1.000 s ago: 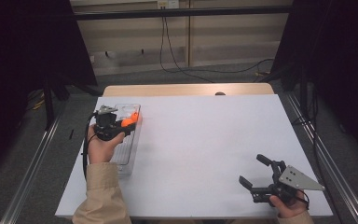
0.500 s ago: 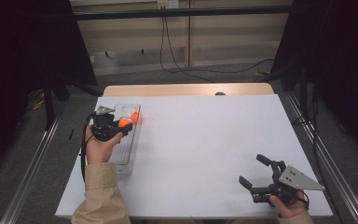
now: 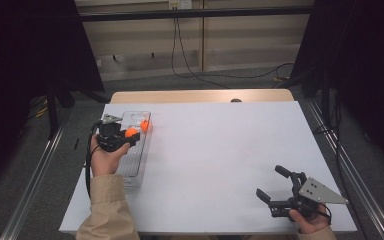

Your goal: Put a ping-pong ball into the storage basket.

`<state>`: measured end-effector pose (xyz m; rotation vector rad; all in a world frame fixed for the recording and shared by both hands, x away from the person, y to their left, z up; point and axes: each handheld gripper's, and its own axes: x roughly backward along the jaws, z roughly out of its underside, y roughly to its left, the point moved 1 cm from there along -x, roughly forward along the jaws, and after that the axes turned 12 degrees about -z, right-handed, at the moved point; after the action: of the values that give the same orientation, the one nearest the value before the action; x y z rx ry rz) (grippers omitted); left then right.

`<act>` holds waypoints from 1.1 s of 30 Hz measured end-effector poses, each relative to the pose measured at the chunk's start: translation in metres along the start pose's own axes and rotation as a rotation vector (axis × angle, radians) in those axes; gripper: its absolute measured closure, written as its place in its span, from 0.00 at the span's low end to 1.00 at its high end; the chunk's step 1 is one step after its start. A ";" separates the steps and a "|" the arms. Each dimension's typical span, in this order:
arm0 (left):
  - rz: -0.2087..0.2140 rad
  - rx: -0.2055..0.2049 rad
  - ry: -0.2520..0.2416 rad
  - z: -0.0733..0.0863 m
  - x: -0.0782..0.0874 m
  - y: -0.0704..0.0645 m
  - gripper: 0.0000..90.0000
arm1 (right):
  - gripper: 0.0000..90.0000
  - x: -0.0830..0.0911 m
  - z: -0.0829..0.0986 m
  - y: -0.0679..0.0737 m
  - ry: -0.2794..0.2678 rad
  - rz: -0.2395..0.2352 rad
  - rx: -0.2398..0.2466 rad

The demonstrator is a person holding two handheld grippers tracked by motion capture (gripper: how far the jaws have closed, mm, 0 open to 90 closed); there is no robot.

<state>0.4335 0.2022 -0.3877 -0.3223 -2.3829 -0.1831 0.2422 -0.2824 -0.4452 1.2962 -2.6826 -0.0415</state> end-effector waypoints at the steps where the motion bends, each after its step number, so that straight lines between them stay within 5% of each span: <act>1: -0.004 0.000 0.000 0.000 0.000 0.000 0.56 | 0.02 0.000 0.000 0.000 0.000 0.000 0.000; 20: -0.013 0.020 -0.025 0.000 0.005 0.000 0.42 | 0.02 0.001 0.000 0.000 -0.004 0.003 -0.001; 33: 0.034 0.019 -0.075 0.001 0.013 -0.009 0.30 | 0.02 0.001 -0.001 -0.001 -0.011 0.005 -0.002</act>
<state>0.4210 0.1964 -0.3803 -0.3659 -2.4499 -0.1345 0.2426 -0.2838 -0.4444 1.2919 -2.6940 -0.0509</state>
